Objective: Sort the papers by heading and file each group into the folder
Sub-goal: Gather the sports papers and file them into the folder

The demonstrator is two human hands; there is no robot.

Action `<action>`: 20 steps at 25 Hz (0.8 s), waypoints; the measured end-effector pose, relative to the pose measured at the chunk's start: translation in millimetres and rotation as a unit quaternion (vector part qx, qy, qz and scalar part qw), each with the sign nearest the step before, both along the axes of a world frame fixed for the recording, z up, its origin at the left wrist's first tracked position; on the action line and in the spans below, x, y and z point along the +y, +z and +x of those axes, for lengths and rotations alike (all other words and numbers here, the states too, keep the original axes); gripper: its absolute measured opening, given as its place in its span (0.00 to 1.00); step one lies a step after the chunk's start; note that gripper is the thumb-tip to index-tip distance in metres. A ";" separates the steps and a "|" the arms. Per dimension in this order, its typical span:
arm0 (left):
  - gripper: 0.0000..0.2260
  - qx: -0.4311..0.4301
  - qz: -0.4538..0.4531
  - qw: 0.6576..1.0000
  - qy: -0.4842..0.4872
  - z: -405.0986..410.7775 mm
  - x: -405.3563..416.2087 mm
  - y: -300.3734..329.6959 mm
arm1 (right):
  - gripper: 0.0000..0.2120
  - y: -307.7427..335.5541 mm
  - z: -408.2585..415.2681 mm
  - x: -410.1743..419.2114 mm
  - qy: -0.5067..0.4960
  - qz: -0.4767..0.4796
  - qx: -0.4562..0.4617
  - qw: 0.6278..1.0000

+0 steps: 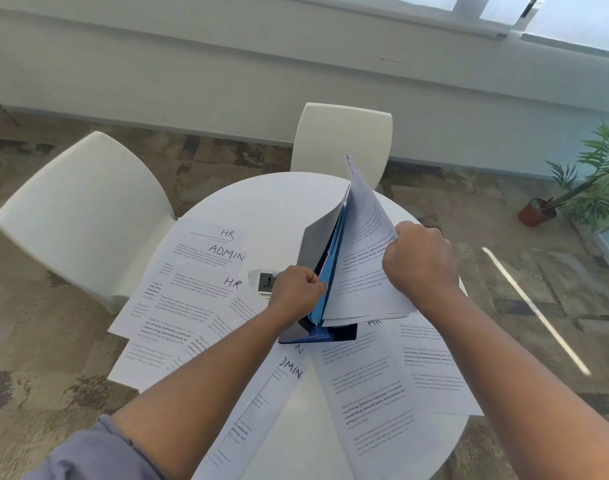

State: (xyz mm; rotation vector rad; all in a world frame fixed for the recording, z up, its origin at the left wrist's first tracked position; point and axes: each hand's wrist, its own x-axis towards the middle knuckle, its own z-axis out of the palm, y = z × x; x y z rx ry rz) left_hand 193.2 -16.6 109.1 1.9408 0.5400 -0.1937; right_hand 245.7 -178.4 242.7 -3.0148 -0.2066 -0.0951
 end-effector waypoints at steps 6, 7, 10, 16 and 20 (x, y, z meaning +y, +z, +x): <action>0.16 -0.001 -0.006 1.000 0.009 0.4 0.6 1.4 | 0.09 -13.0 -7.6 -3.2 0.004 0.020 -0.007 1.000; 0.16 -0.002 -0.010 1.000 0.009 0.4 0.7 1.5 | 0.10 -15.7 -9.9 -3.1 0.004 0.031 -0.005 1.000; 0.17 -0.004 -0.014 1.000 0.010 0.7 2.1 1.2 | 0.14 -19.2 -13.4 -3.4 0.000 0.056 -0.009 0.998; 0.18 -0.007 -0.020 1.000 0.010 0.0 2.6 0.9 | 0.07 -23.6 -9.9 -3.5 -0.037 0.128 0.051 0.990; 0.16 -0.008 -0.022 1.000 0.008 -0.9 4.8 -1.2 | 0.05 -29.6 -6.9 -1.9 -0.050 0.156 0.079 0.983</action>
